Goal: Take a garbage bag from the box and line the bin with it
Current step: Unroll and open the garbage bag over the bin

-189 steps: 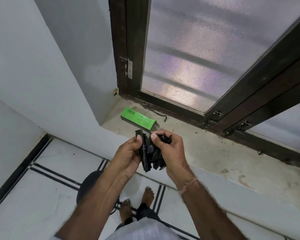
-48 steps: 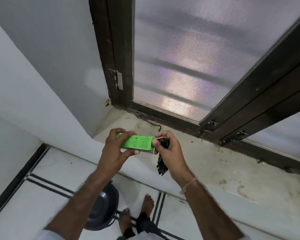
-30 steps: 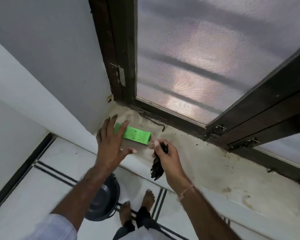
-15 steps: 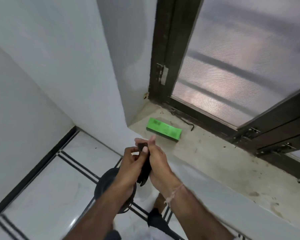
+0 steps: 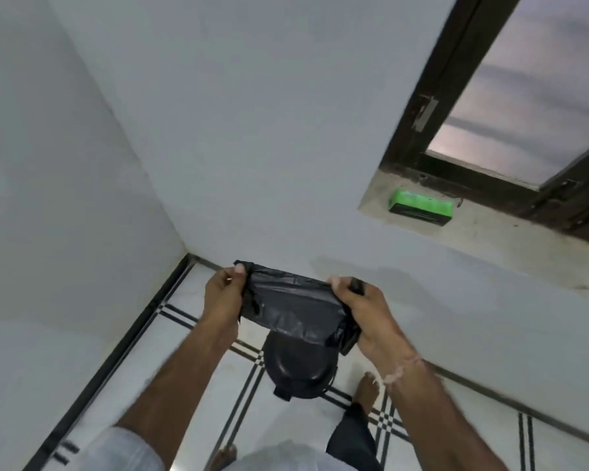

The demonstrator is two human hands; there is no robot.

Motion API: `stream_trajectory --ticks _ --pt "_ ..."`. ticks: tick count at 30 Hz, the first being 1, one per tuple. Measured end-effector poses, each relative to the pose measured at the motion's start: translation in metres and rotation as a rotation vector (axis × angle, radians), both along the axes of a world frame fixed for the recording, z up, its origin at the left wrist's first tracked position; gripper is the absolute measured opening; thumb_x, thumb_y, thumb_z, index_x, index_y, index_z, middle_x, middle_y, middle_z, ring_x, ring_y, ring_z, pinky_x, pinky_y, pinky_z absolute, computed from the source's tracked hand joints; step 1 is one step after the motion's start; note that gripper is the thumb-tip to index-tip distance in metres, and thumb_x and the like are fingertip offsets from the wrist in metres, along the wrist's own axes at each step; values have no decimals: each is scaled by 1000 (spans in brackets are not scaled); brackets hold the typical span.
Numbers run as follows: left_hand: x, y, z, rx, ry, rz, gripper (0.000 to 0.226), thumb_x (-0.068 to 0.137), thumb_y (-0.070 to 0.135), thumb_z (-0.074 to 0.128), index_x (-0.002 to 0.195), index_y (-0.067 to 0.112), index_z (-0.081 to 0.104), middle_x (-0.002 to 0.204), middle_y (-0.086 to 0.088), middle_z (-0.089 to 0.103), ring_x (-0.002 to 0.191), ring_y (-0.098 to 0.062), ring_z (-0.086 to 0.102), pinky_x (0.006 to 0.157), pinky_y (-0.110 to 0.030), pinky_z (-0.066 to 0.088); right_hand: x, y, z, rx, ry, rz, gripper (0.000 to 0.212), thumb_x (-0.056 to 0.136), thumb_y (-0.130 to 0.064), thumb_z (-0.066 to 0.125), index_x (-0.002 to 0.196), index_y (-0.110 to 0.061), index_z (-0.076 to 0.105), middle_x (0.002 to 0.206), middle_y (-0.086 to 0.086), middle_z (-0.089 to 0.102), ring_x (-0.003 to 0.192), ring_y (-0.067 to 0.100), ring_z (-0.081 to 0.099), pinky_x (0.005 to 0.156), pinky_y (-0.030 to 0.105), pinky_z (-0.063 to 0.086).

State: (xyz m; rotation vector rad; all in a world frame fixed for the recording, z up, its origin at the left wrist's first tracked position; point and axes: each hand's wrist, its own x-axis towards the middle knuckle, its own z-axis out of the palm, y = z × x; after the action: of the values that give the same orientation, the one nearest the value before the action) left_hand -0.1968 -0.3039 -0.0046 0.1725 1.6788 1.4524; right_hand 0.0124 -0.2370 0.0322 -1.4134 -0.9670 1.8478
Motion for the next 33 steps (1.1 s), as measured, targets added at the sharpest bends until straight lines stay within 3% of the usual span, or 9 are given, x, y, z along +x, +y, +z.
stream_trajectory --ticks 4,7,9,12,16,20,24,30,33 --pt "-26 -57 26 -3 507 -230 56 88 69 52 118 21 57 112 5 64 108 -14 64 92 -34 53 -42 -43 32 120 -19 183 19 96 -16 71 96 3 75 84 8 77 79 20 73 72 26 60" --pt "-15 -80 62 146 315 -595 60 87 73 53 129 29 52 112 10 69 106 -4 66 90 -23 52 -70 -61 50 224 -15 292 25 97 -14 70 100 11 70 85 14 71 81 22 69 78 30 57" --pt "-15 -87 72 189 251 -702 40 94 51 63 105 12 65 85 -4 72 76 -6 69 68 -19 52 -78 -65 57 249 -13 293 25 96 -13 72 99 12 68 86 17 69 83 26 68 82 37 56" --pt "-27 -102 77 242 304 -539 31 98 23 65 81 -3 62 66 -6 57 60 -10 54 57 -19 44 -71 -70 59 249 -68 269 10 92 -10 77 96 -1 74 86 13 71 83 22 68 81 34 57" --pt "-36 -122 72 242 363 -440 27 100 20 63 87 -4 63 75 -21 56 71 -14 54 67 -24 46 -51 -93 49 105 -110 218 10 86 -10 82 95 -8 77 76 3 74 73 16 70 69 23 56" --pt "-29 -145 69 200 382 -425 24 101 13 58 83 -3 60 68 -1 55 61 -4 50 57 -14 44 -38 -118 37 79 -43 62 9 85 -3 81 89 -10 76 79 3 74 80 19 68 78 28 55" --pt "-24 -168 63 190 289 -303 23 103 14 56 86 -1 60 70 -2 62 60 -6 57 50 -18 49 -34 -138 31 28 -92 216 15 83 -7 84 97 -10 79 91 8 78 87 20 73 86 29 58" --pt "-35 -185 58 186 313 -278 19 104 18 55 94 6 67 80 5 73 77 -10 68 63 -18 53 -35 -152 40 51 -154 207 8 85 -9 83 88 -8 75 75 4 74 69 16 70 62 22 57" --pt "-40 -187 60 99 430 -450 27 100 45 55 116 25 65 111 11 72 108 -6 66 79 -14 49 -36 -147 51 222 -143 199 7 88 -9 80 87 -5 74 72 3 72 70 16 68 66 24 57"
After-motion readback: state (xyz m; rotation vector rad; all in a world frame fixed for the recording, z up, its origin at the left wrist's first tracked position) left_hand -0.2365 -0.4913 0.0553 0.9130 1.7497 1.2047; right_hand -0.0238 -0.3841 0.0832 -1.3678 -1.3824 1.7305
